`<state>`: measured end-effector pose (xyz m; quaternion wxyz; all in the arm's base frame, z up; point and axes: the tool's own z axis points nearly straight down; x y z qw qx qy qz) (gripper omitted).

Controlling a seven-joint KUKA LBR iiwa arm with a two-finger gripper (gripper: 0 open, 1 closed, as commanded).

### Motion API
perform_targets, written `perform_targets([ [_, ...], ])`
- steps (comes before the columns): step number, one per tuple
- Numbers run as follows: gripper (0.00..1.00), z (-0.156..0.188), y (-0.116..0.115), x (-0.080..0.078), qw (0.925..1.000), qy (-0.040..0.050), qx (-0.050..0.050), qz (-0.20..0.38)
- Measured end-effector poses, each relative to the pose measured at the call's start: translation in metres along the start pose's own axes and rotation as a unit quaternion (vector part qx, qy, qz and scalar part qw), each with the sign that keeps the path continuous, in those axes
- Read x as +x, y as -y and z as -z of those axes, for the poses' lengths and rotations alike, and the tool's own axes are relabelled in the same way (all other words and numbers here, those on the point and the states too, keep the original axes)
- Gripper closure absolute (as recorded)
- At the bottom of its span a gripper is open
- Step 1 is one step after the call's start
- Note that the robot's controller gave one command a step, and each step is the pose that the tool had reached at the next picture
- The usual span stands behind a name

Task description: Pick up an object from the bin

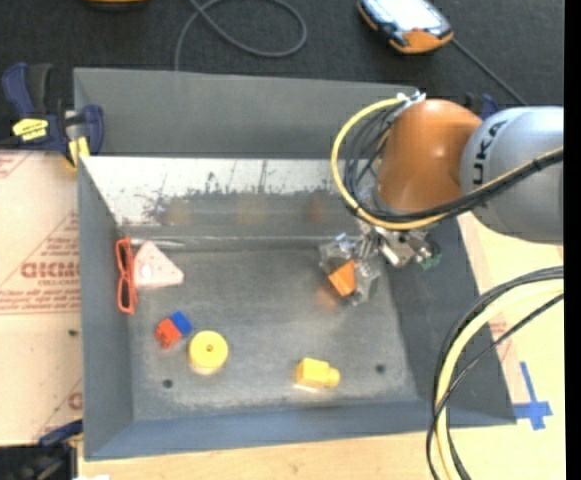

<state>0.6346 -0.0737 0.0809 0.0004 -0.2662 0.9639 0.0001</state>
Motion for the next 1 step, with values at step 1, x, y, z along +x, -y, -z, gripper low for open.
perform_targets([
  [1,1.00,0.0221,-0.0006,0.0007,1.0000,-0.0019,-0.001,0.000],
])
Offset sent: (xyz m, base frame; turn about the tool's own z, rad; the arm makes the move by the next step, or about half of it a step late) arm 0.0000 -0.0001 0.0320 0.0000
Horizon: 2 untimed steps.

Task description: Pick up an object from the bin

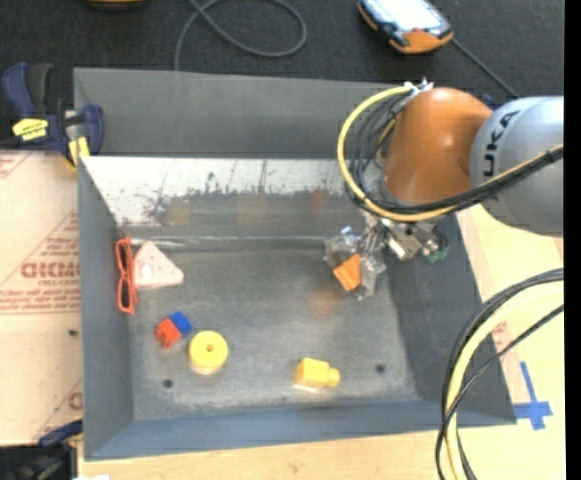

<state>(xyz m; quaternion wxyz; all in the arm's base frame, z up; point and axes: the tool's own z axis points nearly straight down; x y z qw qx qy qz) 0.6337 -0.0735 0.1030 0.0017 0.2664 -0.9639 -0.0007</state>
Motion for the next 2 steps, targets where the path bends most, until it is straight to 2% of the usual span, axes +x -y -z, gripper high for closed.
perform_targets([
  [2,1.00,0.044,0.001,-0.001,1.0000,0.0020,0.002,-0.001],
])
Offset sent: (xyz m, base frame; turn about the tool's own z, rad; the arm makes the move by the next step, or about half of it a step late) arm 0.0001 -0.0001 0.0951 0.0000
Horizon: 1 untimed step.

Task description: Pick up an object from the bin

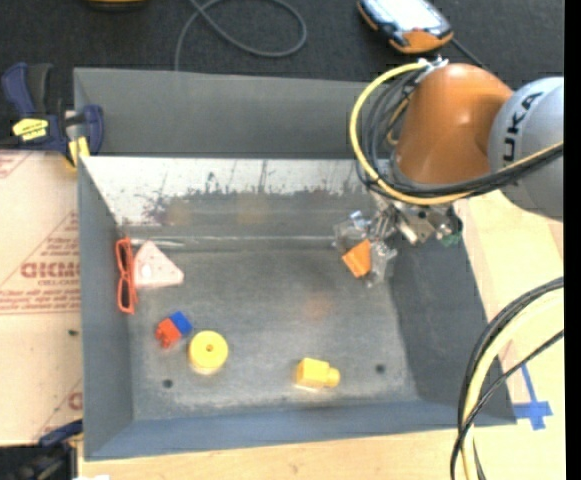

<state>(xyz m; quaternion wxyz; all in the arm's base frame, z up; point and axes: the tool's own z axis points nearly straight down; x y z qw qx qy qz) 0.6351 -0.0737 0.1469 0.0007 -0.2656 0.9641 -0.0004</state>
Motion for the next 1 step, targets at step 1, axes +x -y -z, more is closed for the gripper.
perform_targets([
  [1,1.00,0.0201,0.0005,-0.0003,1.0000,0.0010,0.001,0.000],
])
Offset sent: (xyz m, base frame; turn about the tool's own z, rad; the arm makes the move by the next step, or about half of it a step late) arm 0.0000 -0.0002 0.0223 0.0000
